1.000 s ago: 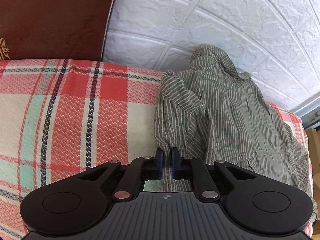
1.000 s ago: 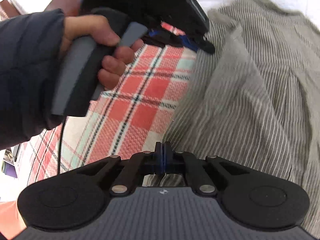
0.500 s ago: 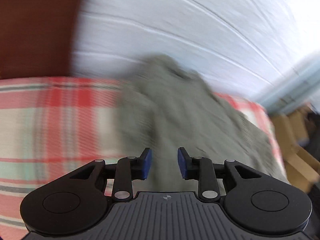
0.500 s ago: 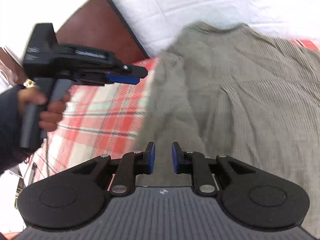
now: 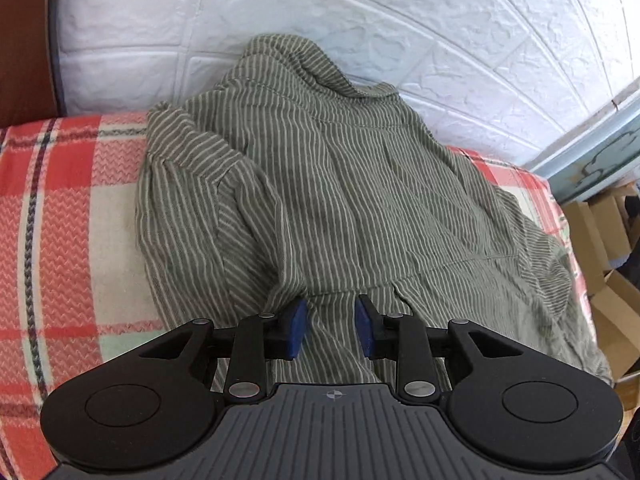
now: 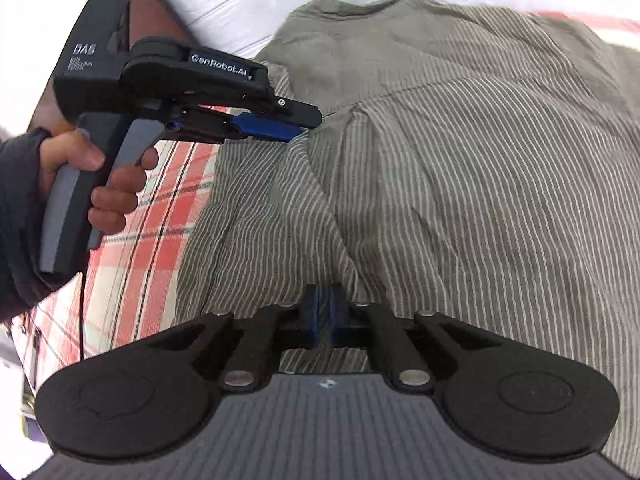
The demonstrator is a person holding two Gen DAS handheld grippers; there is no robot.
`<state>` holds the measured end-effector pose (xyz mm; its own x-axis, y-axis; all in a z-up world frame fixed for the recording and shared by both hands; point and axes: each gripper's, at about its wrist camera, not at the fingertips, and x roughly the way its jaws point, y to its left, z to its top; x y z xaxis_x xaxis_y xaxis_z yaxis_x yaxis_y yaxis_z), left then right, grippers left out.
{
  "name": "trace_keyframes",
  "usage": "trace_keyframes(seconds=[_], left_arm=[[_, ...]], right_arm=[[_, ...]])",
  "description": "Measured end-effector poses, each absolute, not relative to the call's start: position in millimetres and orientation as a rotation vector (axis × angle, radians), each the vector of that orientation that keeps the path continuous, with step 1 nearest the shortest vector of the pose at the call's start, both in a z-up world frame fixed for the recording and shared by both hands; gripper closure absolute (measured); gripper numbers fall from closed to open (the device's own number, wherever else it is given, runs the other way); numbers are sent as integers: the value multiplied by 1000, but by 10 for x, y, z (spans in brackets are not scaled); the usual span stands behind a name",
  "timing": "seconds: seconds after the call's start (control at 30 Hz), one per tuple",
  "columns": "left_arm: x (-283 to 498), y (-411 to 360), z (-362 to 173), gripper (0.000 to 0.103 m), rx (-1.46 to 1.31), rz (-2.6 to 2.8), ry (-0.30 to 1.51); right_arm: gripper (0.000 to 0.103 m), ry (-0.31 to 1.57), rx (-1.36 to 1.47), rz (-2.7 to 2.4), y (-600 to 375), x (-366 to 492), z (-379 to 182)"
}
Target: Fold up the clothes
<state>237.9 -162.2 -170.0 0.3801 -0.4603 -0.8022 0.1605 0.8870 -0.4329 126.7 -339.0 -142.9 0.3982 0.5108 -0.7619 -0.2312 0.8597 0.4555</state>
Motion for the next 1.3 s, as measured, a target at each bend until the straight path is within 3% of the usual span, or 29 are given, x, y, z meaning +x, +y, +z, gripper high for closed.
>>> trace_keyframes(seconds=[0.1, 0.17, 0.23, 0.3, 0.37, 0.43, 0.5, 0.6, 0.93, 1.3], left_arm=[[2409, -1575, -1705, 72, -330, -379, 1127], [2415, -1501, -1639, 72, -362, -349, 1140], [2365, -1463, -1462, 66, -342, -316, 1108], [2280, -1442, -1234, 52, -317, -313, 1072], [2167, -1463, -1013, 51, -287, -334, 1048], [2023, -1546, -826, 44, -233, -354, 1031], [1854, -1657, -671, 27, -159, -361, 1020], [1576, -1833, -567, 16, -70, -402, 1010], [762, -2524, -727, 16, 170, -551, 1073], [498, -3354, -720, 16, 267, -582, 1088]], right_arm=[[103, 1063, 313, 480, -3413, 1263, -1448], [103, 1081, 320, 477, -3424, 1269, -1416], [99, 1080, 294, 462, -3398, 1279, -1290], [90, 1046, 269, 456, -3463, 1170, -1120], [78, 1013, 259, 448, -3549, 1020, -931], [73, 985, 260, 432, -3651, 818, -754], [65, 956, 268, 398, -3739, 584, -635], [56, 914, 283, 323, -3817, 154, -487], [56, 916, 400, 93, -4068, -1251, -505], [51, 902, 438, 2, -4844, -1525, -672]])
